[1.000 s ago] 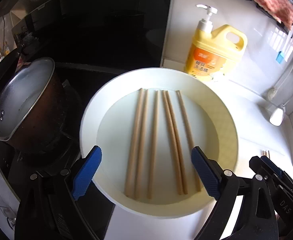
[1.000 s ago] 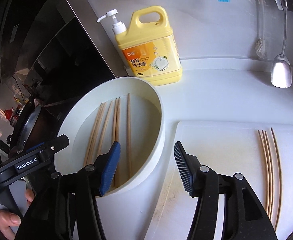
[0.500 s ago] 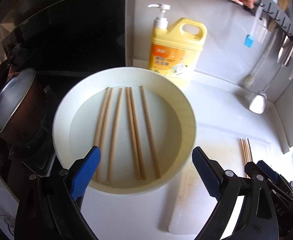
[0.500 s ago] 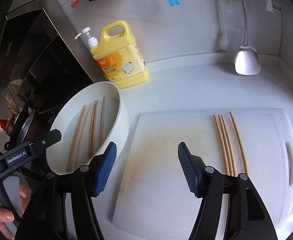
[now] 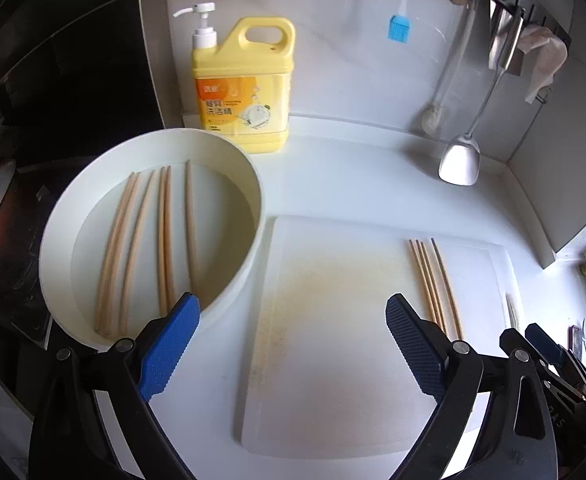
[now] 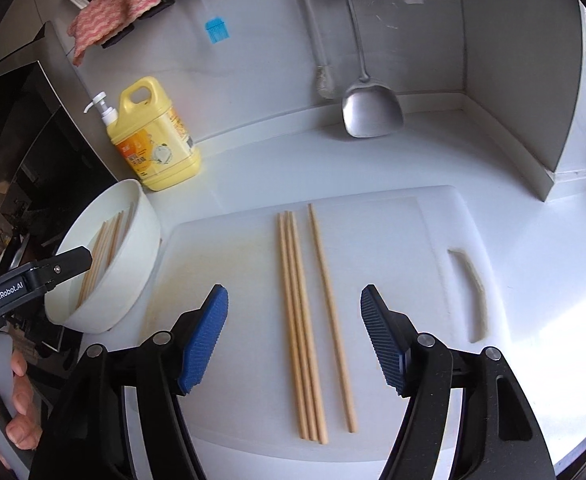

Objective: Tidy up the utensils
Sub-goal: 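Move both open tools back over the remaining chopsticks on the board, then lower both open tools beside the chopsticks and spread them apart, then close the left tool on one chopstick while the right tool grasps another, then carry both chopsticks into the water basin and open both tools to release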

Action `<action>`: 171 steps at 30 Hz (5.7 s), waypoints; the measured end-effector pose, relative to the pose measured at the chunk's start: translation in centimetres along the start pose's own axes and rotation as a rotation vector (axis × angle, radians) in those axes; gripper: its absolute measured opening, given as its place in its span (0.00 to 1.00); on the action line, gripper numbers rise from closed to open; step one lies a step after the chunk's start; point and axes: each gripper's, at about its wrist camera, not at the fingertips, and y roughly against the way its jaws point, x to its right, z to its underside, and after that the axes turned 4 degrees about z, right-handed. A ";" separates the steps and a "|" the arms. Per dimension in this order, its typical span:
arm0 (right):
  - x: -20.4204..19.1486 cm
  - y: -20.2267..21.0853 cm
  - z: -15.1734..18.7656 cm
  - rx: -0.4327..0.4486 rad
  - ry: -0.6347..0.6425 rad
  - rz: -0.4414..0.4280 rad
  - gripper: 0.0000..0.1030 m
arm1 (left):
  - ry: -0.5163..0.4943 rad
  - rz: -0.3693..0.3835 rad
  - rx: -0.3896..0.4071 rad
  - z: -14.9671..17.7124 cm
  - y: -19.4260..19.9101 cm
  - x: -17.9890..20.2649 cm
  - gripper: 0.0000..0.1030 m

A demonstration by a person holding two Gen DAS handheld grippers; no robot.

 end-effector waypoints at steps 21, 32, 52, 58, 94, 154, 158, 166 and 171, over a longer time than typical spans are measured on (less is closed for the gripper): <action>4.1 -5.4 2.0 -0.065 0.123 0.011 0.64 | -0.018 -0.053 -0.081 5.7 -6.1 6.0 0.90; 2.5 -7.4 2.2 -0.061 0.263 0.024 0.64 | 0.008 -0.049 -0.070 6.3 -6.9 6.3 0.90; 4.0 -8.2 1.4 -0.006 0.356 0.085 0.63 | -0.022 0.007 -0.058 6.7 -8.6 8.7 0.90; 5.4 -8.6 0.7 -0.004 0.342 0.084 0.63 | -0.042 0.008 -0.062 6.9 -9.3 9.7 0.90; 6.4 -8.6 0.4 -0.007 0.306 0.075 0.63 | 0.030 -0.025 -0.086 7.1 -10.4 8.8 0.94; 3.6 -7.6 -0.3 -0.050 0.308 -0.085 0.06 | -0.065 0.103 -0.082 5.8 -9.0 10.6 0.07; 2.3 -6.1 -0.7 -0.030 0.272 -0.102 0.06 | -0.037 0.122 -0.078 5.0 -7.1 8.6 0.07; -3.7 -2.7 -2.4 0.017 0.244 -0.177 0.06 | 0.032 0.125 0.024 2.1 -1.3 2.0 0.07; -10.2 -1.4 -3.9 0.053 0.278 -0.243 0.06 | 0.111 0.068 0.087 0.3 1.8 -4.7 0.07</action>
